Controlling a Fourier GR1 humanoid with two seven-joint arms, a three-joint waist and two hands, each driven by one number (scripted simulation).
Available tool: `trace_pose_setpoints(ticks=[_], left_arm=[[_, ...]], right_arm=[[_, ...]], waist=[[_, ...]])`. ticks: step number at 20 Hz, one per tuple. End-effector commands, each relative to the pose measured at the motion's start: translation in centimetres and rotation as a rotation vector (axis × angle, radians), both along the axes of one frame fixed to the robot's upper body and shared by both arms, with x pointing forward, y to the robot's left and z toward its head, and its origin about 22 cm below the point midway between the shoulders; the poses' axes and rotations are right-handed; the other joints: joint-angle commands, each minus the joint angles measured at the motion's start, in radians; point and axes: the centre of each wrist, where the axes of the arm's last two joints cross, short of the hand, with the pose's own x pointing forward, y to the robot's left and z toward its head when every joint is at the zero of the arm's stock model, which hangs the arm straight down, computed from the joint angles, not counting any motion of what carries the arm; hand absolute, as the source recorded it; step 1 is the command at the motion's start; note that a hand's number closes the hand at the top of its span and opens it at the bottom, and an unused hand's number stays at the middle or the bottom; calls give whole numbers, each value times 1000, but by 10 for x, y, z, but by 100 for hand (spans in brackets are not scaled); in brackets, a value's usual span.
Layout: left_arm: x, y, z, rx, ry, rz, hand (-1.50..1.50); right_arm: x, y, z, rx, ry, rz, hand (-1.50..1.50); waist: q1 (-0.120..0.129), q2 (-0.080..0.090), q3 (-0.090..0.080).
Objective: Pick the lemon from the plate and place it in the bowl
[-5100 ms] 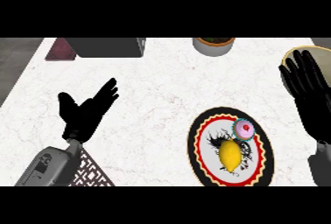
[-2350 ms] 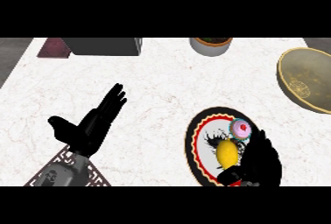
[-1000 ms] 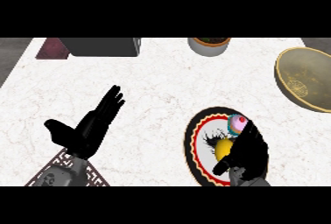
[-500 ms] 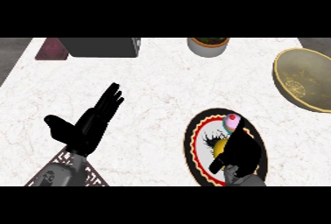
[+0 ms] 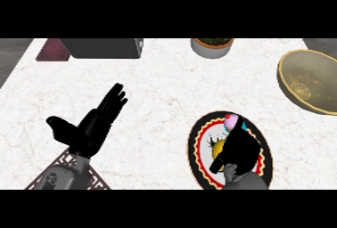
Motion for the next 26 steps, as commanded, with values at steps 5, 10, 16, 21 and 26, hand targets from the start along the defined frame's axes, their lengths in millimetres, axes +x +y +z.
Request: trace_pose_setpoints(ticks=[5, 10, 16, 21, 26], left_arm=[[-7, 0, -6, 0, 9, 5, 0], [-10, 3, 2, -3, 10, 14, 0], [-21, 9, -21, 17, 7, 44, 0], [-15, 14, -11, -2, 22, 27, 0], [-12, 9, 4, -5, 6, 24, 0]], right_arm=[[-30, -39, -12, 8, 120, 635, 150], [-39, -122, 12, -100, 56, 893, 150], [-60, -156, 93, -25, -218, 922, 150], [-79, -164, 154, -44, -396, 879, 150], [-96, -188, 199, -91, -473, 837, 150]], waist=[[-3, 12, 11], [-17, 7, 12], [-35, 6, 9], [-34, 5, 9], [-25, 7, 10]])
